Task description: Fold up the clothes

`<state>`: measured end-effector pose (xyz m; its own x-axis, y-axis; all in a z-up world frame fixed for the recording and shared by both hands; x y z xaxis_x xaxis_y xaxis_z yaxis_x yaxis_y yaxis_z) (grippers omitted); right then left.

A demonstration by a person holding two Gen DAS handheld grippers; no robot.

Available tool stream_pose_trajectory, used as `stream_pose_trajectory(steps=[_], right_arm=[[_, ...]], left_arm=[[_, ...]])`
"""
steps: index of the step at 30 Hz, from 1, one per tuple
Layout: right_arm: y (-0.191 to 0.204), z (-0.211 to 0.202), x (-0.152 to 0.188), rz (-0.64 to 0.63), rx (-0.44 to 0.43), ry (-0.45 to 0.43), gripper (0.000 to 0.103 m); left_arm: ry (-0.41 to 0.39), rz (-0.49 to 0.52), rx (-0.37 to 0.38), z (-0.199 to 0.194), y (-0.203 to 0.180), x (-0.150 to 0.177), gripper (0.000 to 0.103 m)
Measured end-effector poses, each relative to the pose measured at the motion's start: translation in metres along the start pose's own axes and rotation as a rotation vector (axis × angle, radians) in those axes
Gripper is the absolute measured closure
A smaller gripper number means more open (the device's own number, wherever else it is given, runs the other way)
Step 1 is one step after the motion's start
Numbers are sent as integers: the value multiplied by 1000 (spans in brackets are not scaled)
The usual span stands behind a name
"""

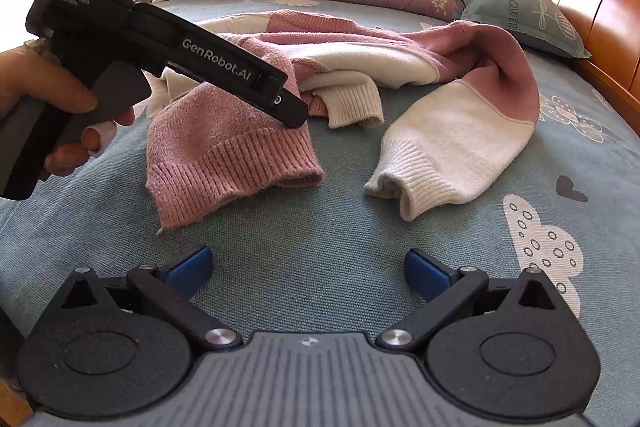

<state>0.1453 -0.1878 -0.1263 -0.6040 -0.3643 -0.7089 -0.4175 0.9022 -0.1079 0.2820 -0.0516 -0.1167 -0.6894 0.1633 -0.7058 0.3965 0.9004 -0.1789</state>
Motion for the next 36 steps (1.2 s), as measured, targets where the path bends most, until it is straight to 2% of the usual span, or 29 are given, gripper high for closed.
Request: stream_pose_trajectory(steps=[2,5,11,15,20,23,25,28,33,36], right_arm=[[-3,0,-6,0,-8,33,0],[-13,-1,-12,41,29,60,0],[-58,-4,-30,118,158,14,0],[-82,9,-47,100,219,13,0],[-83,34,-70,37,207,18,0],[-79,56,-78,-4,223,67,0],[-78,68,-78,-37,259,108,0],[-86,65,-73,-45,338,122,0],[-132,42,-47,68,446,149,0],[-164,28,-27,142,531,195,0]], left_arm=[[-8,-17,19,1,5,-1,1],[-9,-37,18,3,10,1,1],[2,-72,18,4,15,1,1],[-1,-73,23,4,17,2,1],[5,-93,37,5,20,0,1],[4,-102,43,5,22,0,1],[4,-100,42,5,22,0,1],[4,-97,38,4,22,0,1],[4,-101,37,4,23,1,1],[3,-103,38,3,23,2,1]])
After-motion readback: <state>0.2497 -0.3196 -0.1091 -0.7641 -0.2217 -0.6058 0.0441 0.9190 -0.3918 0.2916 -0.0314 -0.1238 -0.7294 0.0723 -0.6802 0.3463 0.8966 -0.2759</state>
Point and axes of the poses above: each gripper's, at about its wrist camera, not at the fingertips, and z roughly the way its jaws point, y to its left, x to its underside, the point moved 1 cm from there along z, roughly the way its jaws point, and after that the axes turned 7 degrees about -z, right-handed, at the moved point
